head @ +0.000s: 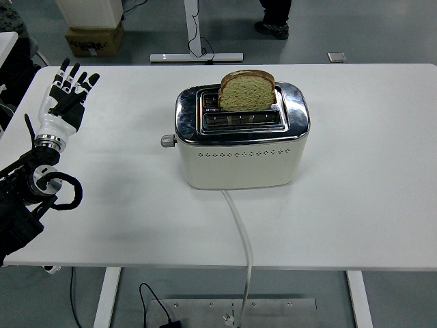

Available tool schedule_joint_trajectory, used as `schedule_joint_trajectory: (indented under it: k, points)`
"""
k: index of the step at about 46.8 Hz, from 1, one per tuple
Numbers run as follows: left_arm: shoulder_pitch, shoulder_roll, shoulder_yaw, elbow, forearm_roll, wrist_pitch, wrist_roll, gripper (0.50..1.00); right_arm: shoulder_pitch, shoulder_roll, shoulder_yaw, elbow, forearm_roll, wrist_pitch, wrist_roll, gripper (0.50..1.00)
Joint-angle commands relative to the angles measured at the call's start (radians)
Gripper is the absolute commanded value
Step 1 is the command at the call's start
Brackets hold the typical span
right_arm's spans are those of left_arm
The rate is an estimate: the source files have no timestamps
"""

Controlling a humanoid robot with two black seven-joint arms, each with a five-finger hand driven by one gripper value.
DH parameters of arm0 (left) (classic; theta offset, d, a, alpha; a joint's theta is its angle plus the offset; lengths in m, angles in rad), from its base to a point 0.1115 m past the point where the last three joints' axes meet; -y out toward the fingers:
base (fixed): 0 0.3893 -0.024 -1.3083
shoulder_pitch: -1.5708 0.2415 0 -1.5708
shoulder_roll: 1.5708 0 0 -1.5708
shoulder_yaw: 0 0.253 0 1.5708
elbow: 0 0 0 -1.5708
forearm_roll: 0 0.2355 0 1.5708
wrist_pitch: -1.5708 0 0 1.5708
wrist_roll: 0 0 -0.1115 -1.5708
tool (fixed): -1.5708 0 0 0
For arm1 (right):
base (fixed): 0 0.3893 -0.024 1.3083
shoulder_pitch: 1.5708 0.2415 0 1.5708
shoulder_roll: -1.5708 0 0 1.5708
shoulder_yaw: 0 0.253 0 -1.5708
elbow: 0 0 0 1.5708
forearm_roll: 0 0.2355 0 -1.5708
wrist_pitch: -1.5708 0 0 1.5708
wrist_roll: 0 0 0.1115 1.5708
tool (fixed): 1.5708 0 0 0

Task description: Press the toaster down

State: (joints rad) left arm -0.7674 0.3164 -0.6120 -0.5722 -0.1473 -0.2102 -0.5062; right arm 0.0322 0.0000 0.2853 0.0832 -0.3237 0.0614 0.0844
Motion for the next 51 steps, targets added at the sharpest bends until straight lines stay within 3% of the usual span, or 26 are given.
schedule_joint_trajectory:
  k: [1,34,51]
  points:
    - [0.0,-0.002,0.0,-0.002,0.0,0.0,0.0,1.0,0.0,0.0,0.0,0.0,0.0,0.0,0.0,0.998]
    - [0.022,0.009,0.001,-0.002,0.023,-0.001,-0.008,1.0,0.002,0.0,0.0,0.0,0.0,0.0,0.0,0.998]
    - [0.011,0.012,0.001,-0.002,0.179,-0.001,0.002,1.0,0.0,0.0,0.0,0.0,0.0,0.0,0.0,0.998]
